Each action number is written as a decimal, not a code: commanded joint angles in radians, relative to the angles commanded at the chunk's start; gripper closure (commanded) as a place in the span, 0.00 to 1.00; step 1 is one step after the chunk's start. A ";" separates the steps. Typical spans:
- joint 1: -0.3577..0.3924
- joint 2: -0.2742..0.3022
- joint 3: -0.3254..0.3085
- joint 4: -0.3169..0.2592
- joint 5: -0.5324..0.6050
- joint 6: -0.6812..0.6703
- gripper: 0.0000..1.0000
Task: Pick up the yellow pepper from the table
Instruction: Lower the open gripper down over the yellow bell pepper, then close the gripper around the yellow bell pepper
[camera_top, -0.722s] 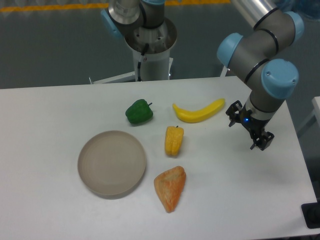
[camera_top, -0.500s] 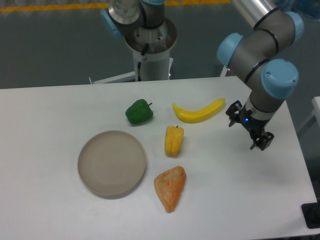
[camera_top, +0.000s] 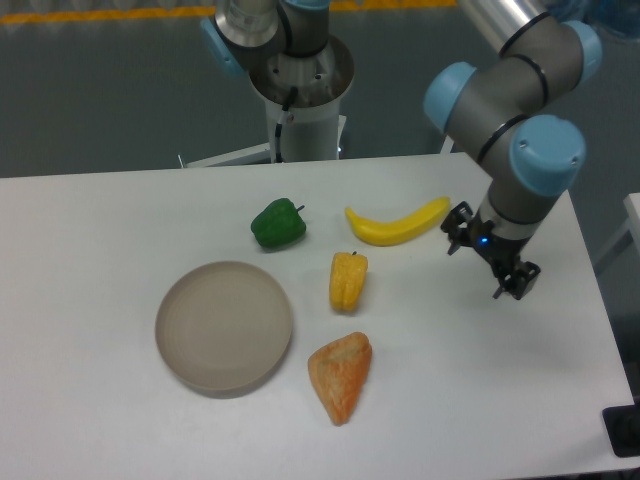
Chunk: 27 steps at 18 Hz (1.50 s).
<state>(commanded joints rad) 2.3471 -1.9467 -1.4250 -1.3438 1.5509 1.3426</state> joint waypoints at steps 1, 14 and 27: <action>-0.017 0.008 -0.011 -0.002 -0.002 -0.043 0.00; -0.184 0.124 -0.288 0.017 -0.014 -0.528 0.00; -0.200 0.063 -0.344 0.167 0.023 -0.602 0.00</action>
<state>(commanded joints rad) 2.1476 -1.8837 -1.7687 -1.1766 1.5738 0.7410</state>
